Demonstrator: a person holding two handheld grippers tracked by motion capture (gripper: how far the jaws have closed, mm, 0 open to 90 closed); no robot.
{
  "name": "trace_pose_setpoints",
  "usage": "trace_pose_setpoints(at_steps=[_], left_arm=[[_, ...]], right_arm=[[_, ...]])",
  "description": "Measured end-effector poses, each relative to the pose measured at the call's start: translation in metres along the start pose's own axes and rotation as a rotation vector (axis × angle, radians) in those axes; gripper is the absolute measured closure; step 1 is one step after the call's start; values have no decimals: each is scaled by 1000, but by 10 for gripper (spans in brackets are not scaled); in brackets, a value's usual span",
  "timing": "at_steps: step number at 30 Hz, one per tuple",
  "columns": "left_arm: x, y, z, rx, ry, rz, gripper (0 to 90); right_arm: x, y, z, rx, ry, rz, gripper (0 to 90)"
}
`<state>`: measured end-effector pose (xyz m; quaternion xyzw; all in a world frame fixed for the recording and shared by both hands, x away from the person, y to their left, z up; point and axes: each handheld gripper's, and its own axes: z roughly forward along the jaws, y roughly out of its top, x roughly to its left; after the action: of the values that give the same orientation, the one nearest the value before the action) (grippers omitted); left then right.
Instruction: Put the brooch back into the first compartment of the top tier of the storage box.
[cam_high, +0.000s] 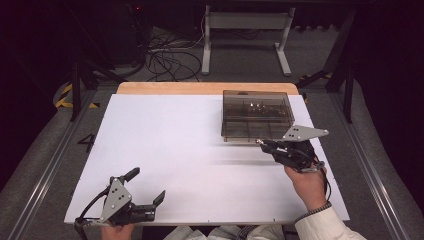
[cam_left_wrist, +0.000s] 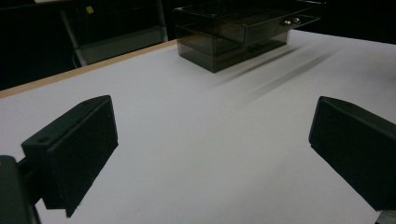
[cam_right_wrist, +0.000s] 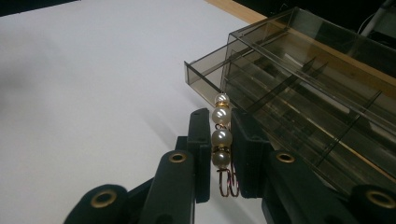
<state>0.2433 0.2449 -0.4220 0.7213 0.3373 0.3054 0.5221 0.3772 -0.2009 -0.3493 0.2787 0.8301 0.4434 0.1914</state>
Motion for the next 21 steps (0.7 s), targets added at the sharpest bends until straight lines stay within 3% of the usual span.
trace_pose_setpoints(at_steps=[21], left_arm=[[0,0,1,1,-2,-1,19]], right_arm=[[-7,34,16,41,-12,-14,789]])
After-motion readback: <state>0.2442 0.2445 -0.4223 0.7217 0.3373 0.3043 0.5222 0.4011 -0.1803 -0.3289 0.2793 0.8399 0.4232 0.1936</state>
